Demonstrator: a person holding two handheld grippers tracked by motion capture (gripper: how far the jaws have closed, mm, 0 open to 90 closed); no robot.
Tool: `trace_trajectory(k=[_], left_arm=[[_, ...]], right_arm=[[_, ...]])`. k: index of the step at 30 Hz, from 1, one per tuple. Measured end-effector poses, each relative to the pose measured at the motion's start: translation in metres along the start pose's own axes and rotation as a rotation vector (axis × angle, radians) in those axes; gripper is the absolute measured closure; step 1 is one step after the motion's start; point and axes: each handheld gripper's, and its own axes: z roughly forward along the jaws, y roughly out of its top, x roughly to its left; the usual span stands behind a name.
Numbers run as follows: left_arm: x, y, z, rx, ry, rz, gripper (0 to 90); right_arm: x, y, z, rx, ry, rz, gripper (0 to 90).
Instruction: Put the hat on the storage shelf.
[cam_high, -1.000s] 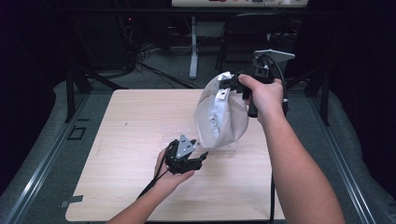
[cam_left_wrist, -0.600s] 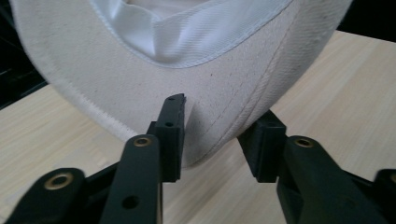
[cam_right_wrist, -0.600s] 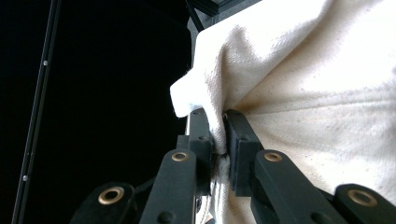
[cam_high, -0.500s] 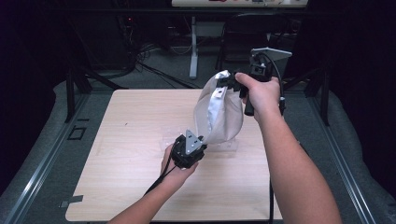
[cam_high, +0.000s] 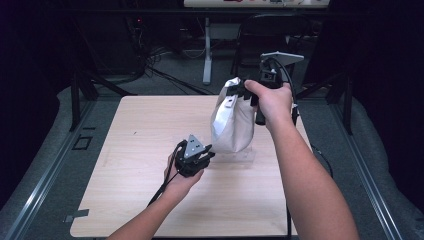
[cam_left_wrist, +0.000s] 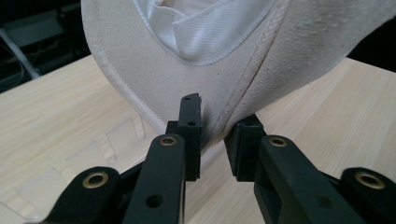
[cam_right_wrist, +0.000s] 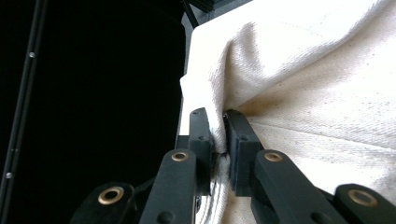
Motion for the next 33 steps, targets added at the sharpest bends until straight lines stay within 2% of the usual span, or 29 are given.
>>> trace_trajectory(k=[9, 15, 17, 19, 23, 28, 33], left_arm=[[0.005, -0.012, 0.007, 0.011, -0.035, -0.03, 78.1], [0.015, -0.019, 0.009, -0.009, -0.072, -0.083, 78.1], [0.015, -0.021, 0.009, -0.001, -0.078, -0.094, 78.1], [0.013, -0.022, 0.01, 0.008, -0.062, -0.09, 78.2], [0.009, -0.026, 0.01, 0.002, -0.037, -0.107, 78.8], [0.008, -0.027, 0.009, 0.022, 0.008, -0.124, 81.1], [0.01, -0.033, 0.009, 0.035, 0.014, -0.187, 82.8]], right_arm=[[-0.007, -0.002, 0.014, 0.024, -0.025, 0.0, 82.4], [-0.014, -0.003, 0.022, 0.031, -0.03, 0.01, 82.4], [-0.015, -0.003, 0.024, 0.035, -0.028, 0.015, 82.4], [-0.016, -0.004, 0.026, 0.034, -0.027, 0.014, 82.4], [-0.017, -0.005, 0.031, 0.044, -0.026, 0.014, 82.3], [-0.018, -0.006, 0.035, 0.059, -0.036, 0.012, 82.3], [-0.021, -0.009, 0.042, 0.078, -0.046, 0.002, 82.3]])
